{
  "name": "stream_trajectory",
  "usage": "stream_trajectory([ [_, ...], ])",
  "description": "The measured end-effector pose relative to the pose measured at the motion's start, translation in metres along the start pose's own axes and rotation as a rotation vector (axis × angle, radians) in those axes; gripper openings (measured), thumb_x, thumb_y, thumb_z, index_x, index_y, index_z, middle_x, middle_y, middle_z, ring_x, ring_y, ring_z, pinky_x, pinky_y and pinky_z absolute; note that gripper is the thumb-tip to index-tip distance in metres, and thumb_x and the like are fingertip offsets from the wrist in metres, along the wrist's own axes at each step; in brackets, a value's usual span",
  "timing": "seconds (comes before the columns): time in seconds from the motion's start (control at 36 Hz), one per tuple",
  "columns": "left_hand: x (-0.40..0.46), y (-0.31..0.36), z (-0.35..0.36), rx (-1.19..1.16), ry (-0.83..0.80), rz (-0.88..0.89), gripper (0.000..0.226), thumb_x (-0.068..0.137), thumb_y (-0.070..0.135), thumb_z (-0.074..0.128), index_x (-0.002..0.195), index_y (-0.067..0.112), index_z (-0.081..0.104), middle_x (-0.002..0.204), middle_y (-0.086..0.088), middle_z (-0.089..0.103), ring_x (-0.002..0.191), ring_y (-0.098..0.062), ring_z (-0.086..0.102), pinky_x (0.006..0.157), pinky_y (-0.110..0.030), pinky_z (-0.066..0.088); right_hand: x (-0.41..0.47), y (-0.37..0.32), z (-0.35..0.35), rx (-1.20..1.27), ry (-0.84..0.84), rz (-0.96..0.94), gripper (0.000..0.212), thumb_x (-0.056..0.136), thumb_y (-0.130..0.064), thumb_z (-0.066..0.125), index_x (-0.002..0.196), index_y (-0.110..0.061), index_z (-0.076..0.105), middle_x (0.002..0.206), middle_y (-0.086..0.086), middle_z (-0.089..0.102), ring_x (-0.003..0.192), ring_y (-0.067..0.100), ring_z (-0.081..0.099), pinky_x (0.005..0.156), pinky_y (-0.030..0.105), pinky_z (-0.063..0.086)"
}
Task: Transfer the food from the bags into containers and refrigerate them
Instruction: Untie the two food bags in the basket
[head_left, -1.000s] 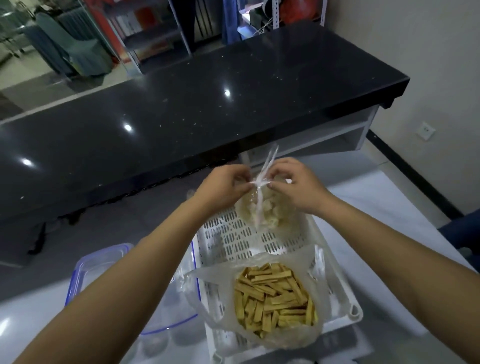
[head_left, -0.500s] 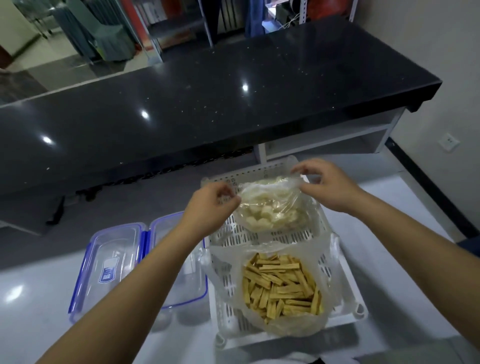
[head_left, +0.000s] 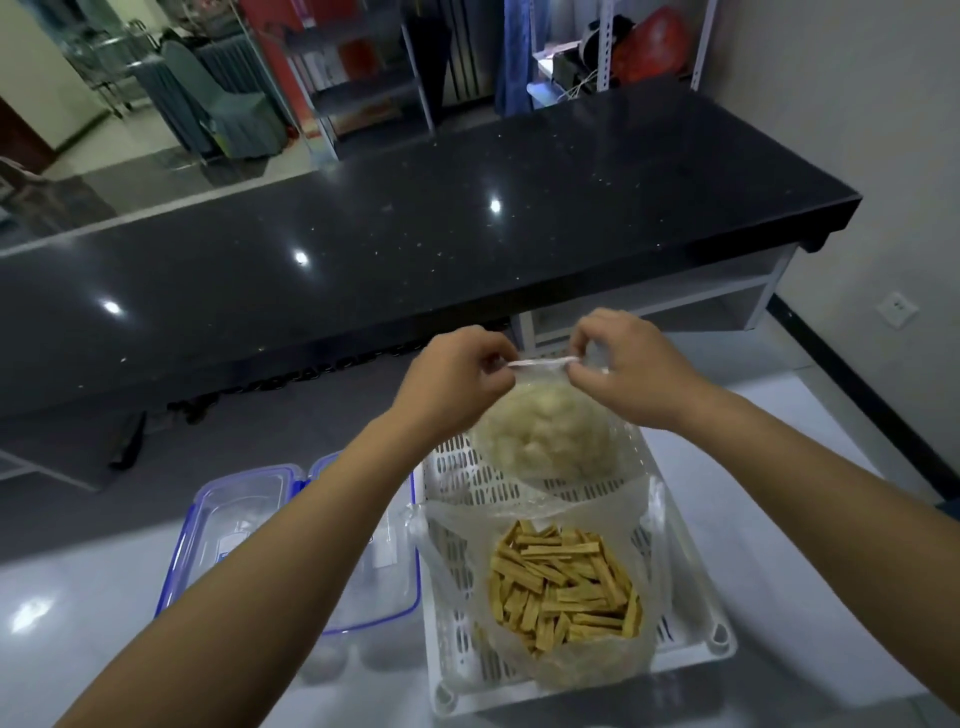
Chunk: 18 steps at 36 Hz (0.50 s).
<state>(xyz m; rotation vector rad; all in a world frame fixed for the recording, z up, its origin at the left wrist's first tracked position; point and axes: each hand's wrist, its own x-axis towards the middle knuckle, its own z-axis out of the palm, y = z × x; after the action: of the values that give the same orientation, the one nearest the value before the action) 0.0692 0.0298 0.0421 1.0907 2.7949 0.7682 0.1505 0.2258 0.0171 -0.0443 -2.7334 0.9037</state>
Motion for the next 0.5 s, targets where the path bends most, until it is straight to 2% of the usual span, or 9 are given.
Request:
stream_trajectory([
  [0.14,-0.027,-0.001,-0.001,-0.131,0.177,0.002,0.012,0.087,0.015,0.070,0.098,0.016,0.074,0.091,0.002,0.067,0.086,-0.012,0.063,0.080,-0.037,0.056,-0.011,-0.004,-0.018,0.094,-0.070,0.001,0.022,0.084,-0.024,0.067,0.069,-0.029,0.051,0.094,-0.006,0.056,0.094,0.016,0.053,0.081,0.034,0.043],
  [0.22,-0.038,-0.007,0.006,-0.185,0.301,-0.069,0.010,0.089,0.012,0.067,0.090,0.018,0.075,0.082,0.008,0.067,0.078,-0.005,0.062,0.073,-0.027,0.053,-0.015,0.001,-0.018,0.139,-0.018,0.035,0.023,0.085,-0.017,0.065,0.065,-0.018,0.054,0.090,-0.002,0.058,0.087,0.018,0.056,0.079,0.036,0.046],
  [0.28,-0.041,-0.017,0.005,-0.284,0.353,-0.193,0.015,0.091,0.012,0.063,0.087,0.017,0.076,0.078,0.005,0.071,0.072,-0.010,0.065,0.069,-0.033,0.054,-0.018,0.010,-0.018,0.212,0.026,0.093,0.026,0.087,-0.012,0.066,0.064,-0.011,0.055,0.086,0.003,0.059,0.082,0.023,0.058,0.080,0.040,0.047],
  [0.33,-0.043,-0.027,-0.001,-0.457,0.371,-0.311,0.022,0.093,0.010,0.057,0.091,0.018,0.078,0.083,0.002,0.075,0.078,-0.020,0.070,0.071,-0.038,0.058,-0.023,0.020,-0.018,0.330,0.083,0.177,0.031,0.090,-0.014,0.068,0.061,-0.014,0.055,0.082,0.010,0.062,0.077,0.024,0.058,0.078,0.040,0.046],
  [0.36,-0.045,-0.031,-0.005,-0.540,0.375,-0.351,0.025,0.094,0.009,0.056,0.092,0.019,0.078,0.087,0.002,0.077,0.082,-0.019,0.072,0.073,-0.036,0.060,-0.025,0.025,-0.019,0.391,0.121,0.221,0.034,0.091,-0.016,0.069,0.060,-0.015,0.054,0.080,0.016,0.062,0.075,0.024,0.056,0.075,0.039,0.044],
  [0.42,-0.050,-0.037,-0.011,-0.651,0.375,-0.406,0.025,0.094,0.007,0.058,0.090,0.021,0.079,0.088,0.001,0.078,0.084,-0.014,0.072,0.071,-0.026,0.057,-0.029,0.032,-0.023,0.520,0.199,0.285,0.036,0.090,-0.019,0.070,0.063,-0.004,0.052,0.076,0.027,0.057,0.073,0.023,0.048,0.074,0.039,0.039],
  [0.47,-0.054,-0.040,-0.018,-0.746,0.326,-0.437,0.018,0.094,0.008,0.062,0.089,0.017,0.077,0.087,-0.005,0.077,0.081,-0.013,0.070,0.071,-0.023,0.056,-0.031,0.033,-0.034,0.622,0.247,0.317,0.042,0.089,-0.027,0.072,0.073,0.008,0.054,0.075,0.024,0.054,0.076,0.024,0.047,0.076,0.042,0.041],
  [0.5,-0.056,-0.040,-0.021,-0.790,0.290,-0.449,0.016,0.095,0.009,0.062,0.089,0.015,0.076,0.085,-0.007,0.076,0.080,-0.014,0.069,0.074,-0.026,0.056,-0.032,0.032,-0.040,0.638,0.264,0.316,0.044,0.087,-0.034,0.072,0.076,0.007,0.059,0.075,0.023,0.055,0.076,0.024,0.048,0.075,0.045,0.043],
])
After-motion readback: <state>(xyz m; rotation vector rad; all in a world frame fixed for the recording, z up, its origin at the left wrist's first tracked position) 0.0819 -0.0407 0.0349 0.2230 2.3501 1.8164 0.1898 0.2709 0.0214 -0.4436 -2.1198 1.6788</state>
